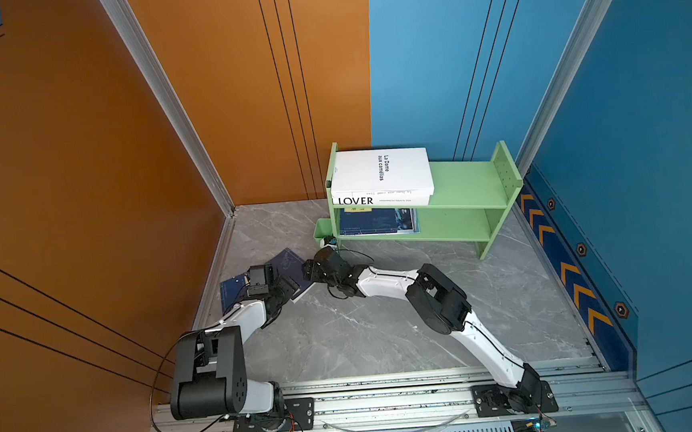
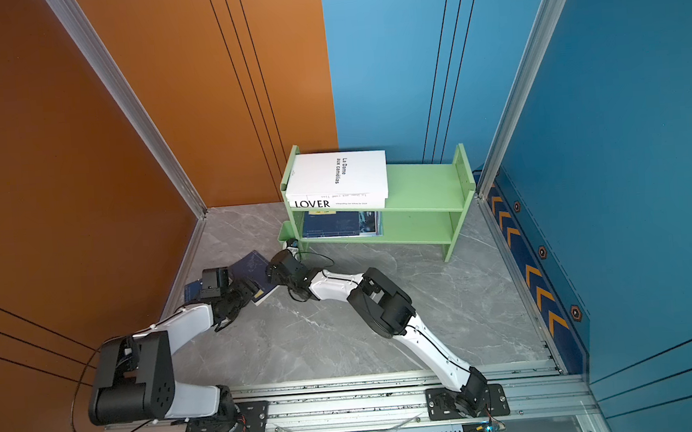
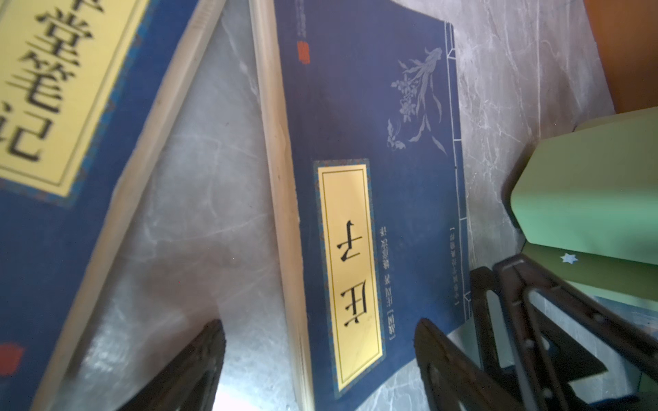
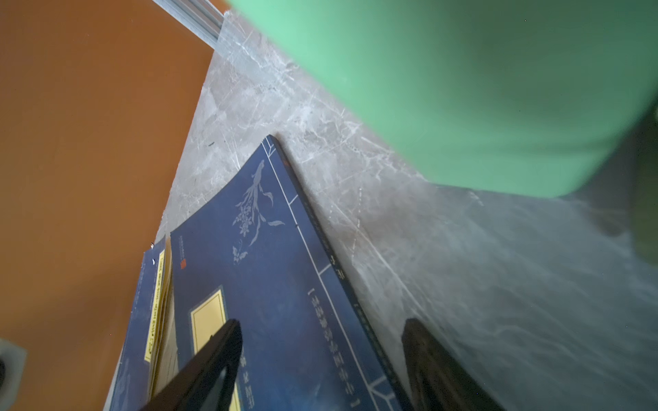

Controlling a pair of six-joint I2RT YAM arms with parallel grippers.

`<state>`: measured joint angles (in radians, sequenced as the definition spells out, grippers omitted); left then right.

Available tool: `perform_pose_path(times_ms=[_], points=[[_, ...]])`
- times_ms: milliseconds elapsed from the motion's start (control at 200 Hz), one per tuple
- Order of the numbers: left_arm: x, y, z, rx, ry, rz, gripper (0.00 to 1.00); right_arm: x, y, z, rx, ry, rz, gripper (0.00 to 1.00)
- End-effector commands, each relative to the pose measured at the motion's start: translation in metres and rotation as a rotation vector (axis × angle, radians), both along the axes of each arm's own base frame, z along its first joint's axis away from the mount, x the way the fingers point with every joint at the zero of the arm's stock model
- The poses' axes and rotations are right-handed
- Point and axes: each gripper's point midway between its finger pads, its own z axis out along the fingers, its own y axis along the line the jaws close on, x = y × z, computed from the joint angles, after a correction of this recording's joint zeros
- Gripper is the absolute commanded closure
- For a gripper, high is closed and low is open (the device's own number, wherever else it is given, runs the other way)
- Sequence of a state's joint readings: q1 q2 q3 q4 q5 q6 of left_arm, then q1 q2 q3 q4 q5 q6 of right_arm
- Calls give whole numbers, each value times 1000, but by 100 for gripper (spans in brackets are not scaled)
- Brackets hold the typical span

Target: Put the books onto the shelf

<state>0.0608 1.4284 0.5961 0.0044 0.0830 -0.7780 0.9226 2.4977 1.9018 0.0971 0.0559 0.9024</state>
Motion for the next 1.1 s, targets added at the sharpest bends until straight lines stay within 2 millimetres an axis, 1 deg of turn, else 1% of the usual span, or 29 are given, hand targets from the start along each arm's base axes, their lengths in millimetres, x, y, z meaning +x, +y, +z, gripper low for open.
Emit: perform_pose_path(times_ms=[0,45,150,200,260,356,396,401,411,431,446,451,476,496,566,661,746,911,1092], points=[[-9,3,-16,-5,72,3,16,-7,-13,-20,-62,118,-16,30],[-7,2,-18,-12,73,2,16,-17,-9,-22,-42,163,-1,31],[-3,-2,-26,-42,82,-2,16,-42,14,-20,106,298,57,34],[-2,-5,-30,-62,84,-3,17,-51,28,-8,214,327,82,35],[-3,-7,-35,-83,87,2,18,-56,37,6,292,331,95,36],[-5,-11,-39,-112,83,8,19,-59,45,26,375,327,112,37],[-6,-11,-39,-119,81,11,19,-59,50,40,435,320,119,38],[-5,-11,-39,-120,80,12,19,-60,48,35,429,328,116,38],[-5,-11,-39,-120,79,13,19,-62,48,33,437,336,114,38],[-6,-12,-39,-123,79,13,19,-62,49,38,466,335,115,39],[-7,-12,-40,-125,79,13,19,-64,49,37,481,341,114,39],[-7,-12,-40,-125,79,13,19,-64,51,42,504,340,115,40],[-7,-12,-40,-128,77,13,19,-64,51,42,538,354,109,40],[-7,-13,-40,-130,75,15,19,-65,53,47,576,357,112,41],[-8,-13,-40,-133,74,15,19,-65,54,54,657,377,106,44],[-9,-13,-39,-134,74,16,19,-68,52,57,672,372,103,44],[-10,-13,-38,-132,71,17,19,-67,50,62,681,360,100,44],[-12,-12,-38,-132,71,17,19,-64,51,60,750,392,94,46],[-16,-10,-37,-129,74,19,19,-66,54,56,741,390,96,48]])
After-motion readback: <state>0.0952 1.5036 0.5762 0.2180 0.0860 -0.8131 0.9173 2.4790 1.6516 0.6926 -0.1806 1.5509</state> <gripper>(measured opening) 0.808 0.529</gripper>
